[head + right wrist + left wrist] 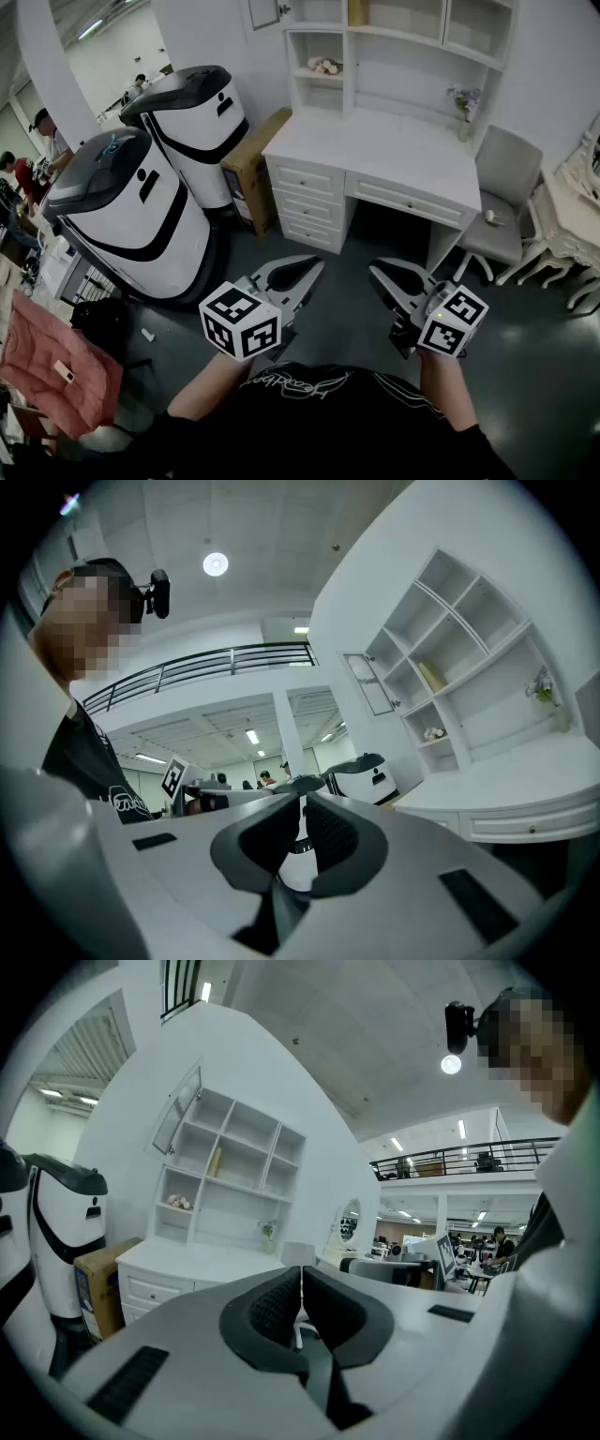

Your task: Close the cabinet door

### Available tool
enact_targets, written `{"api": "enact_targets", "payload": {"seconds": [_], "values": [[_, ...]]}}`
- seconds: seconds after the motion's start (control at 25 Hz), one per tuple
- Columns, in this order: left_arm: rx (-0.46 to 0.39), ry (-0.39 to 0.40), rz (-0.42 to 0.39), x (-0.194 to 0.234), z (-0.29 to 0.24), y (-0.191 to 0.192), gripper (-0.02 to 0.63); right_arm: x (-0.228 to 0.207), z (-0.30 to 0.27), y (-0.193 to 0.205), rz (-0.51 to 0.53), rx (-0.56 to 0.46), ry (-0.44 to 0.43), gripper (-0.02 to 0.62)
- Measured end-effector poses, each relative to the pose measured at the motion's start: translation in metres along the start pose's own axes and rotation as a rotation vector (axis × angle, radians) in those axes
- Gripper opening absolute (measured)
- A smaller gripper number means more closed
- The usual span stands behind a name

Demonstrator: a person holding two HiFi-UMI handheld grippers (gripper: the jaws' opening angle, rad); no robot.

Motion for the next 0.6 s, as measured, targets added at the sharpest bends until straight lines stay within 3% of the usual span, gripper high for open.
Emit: {"api": "enact_targets", "payload": {"seconds": [0.36, 0.6], "values": [[-0.011, 0.013, 0.003, 0.001, 0.001, -0.003, 0.026, 0.004, 0.000, -0.007, 0.022, -0.005, 0.013, 0.054], [0.006, 0.005, 0.026, 0.015, -0.010, -0.003, 0.026, -0.014, -0.006, -0.003, -0.020, -0.022, 0.019, 0.055]]}}
Point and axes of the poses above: the fingertips, and each gripper's own axes: z backward along the fingers, x to its left, y out of its underside, the point moved 6 cm from there along z, backward along the fingers, and after that the axes turned 12 degrees about x, right-handed, at the moved point
